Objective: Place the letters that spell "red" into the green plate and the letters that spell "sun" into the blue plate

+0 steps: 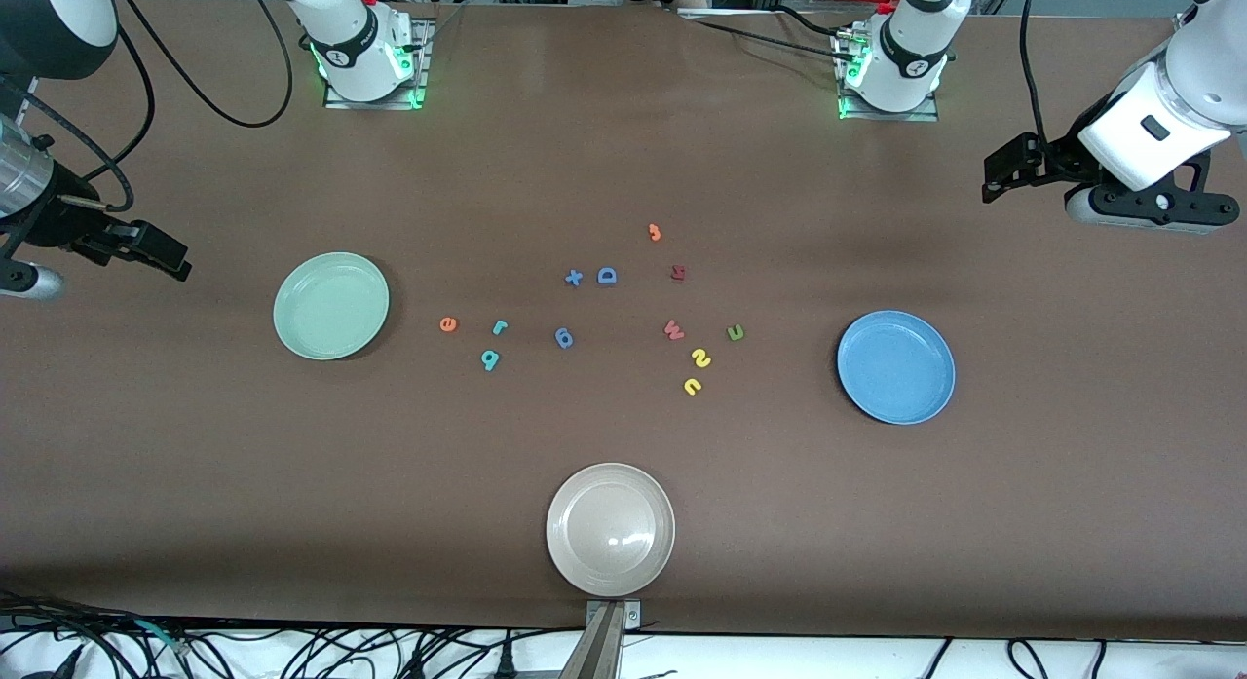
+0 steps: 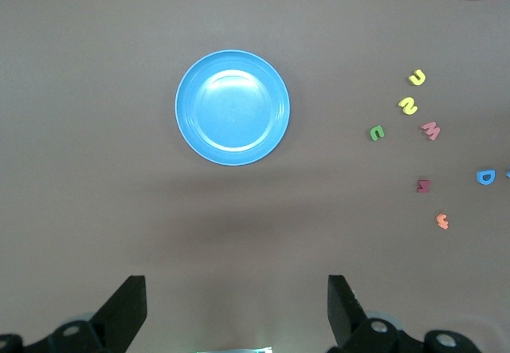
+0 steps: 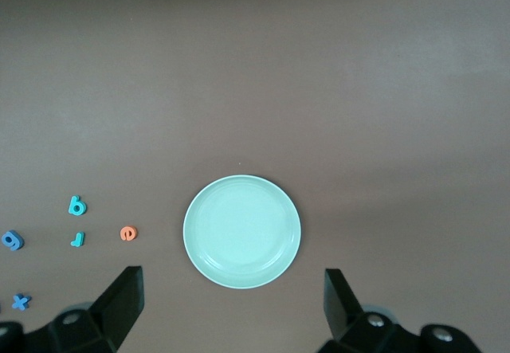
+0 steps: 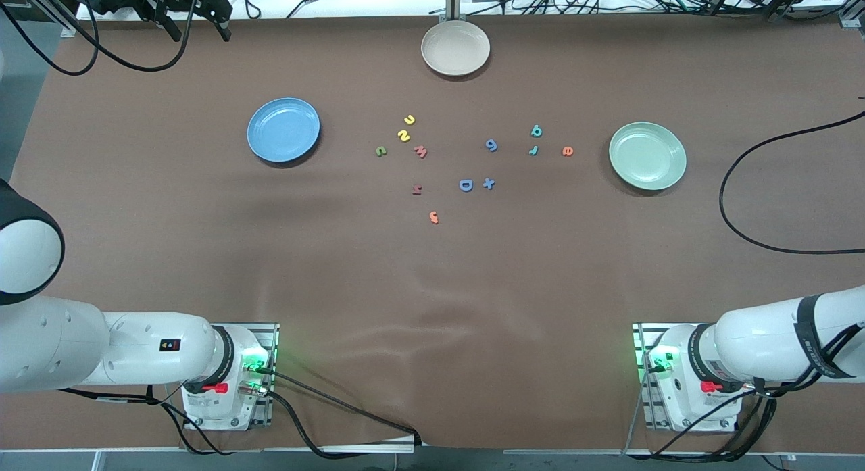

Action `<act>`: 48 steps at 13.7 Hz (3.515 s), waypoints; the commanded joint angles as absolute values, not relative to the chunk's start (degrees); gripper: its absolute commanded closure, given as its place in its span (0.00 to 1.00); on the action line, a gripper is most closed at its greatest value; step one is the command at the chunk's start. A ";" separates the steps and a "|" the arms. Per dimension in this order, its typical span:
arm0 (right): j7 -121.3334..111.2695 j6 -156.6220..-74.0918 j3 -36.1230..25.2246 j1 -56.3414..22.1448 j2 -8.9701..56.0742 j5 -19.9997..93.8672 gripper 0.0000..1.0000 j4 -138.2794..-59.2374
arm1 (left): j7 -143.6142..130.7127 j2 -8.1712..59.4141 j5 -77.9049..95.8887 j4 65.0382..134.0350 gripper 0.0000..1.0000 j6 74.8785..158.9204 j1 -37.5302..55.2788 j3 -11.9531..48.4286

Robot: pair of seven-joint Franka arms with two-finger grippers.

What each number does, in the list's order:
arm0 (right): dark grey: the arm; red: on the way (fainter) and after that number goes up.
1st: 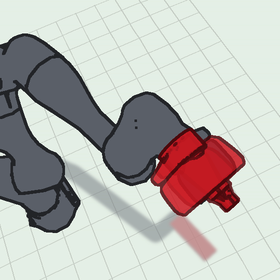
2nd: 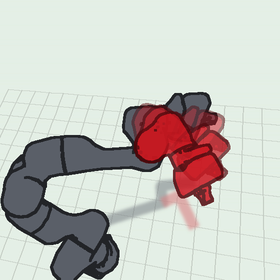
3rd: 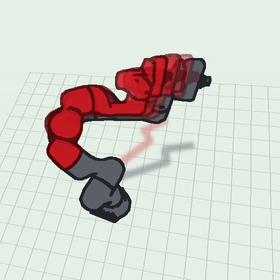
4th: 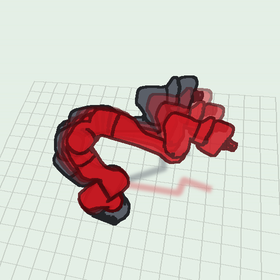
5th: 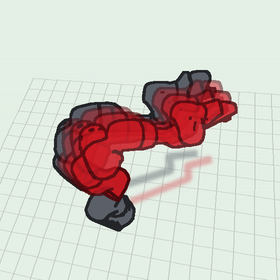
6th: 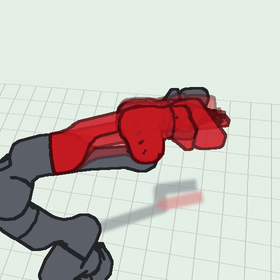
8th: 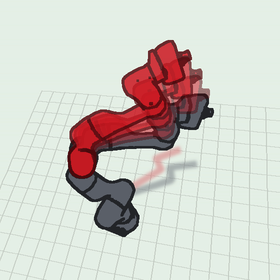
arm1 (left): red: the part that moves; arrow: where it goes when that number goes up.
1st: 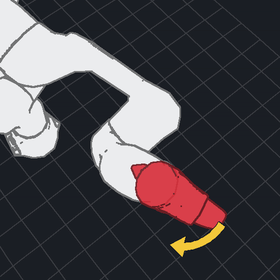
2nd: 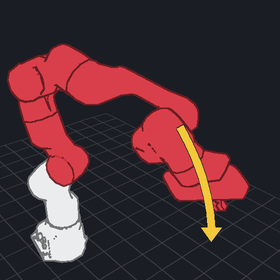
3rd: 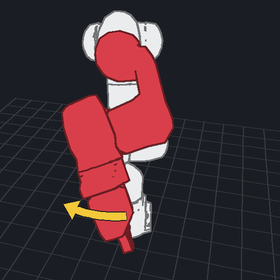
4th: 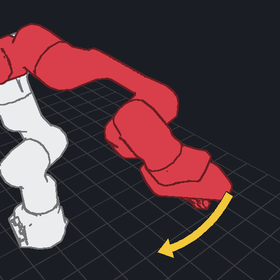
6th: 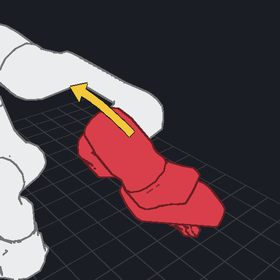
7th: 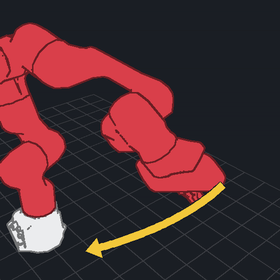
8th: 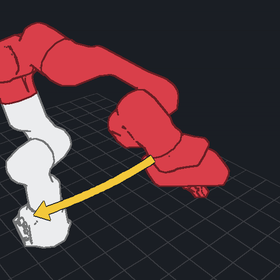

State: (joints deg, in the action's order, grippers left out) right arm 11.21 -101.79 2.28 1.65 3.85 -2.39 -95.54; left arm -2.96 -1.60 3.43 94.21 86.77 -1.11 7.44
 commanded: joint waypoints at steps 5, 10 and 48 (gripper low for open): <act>11.69 -102.74 2.29 1.41 3.25 -2.20 0.00 -96.77 | -2.02 -0.62 2.29 92.46 0.00 86.31 -0.62 7.21; 11.60 -102.92 2.29 1.41 3.25 -2.20 0.00 -96.68 | -2.02 -0.62 2.29 92.46 0.00 86.31 -0.62 7.21; 13.26 -101.78 4.48 1.14 3.78 -1.67 0.01 -96.86 | -2.72 0.17 1.76 92.46 0.00 86.04 1.32 7.21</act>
State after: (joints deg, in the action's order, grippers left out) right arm 11.49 -102.32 3.38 1.45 3.93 -2.38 -96.44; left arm -2.98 -1.22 3.43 94.21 86.76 -0.20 7.47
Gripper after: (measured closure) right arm 0.000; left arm 0.000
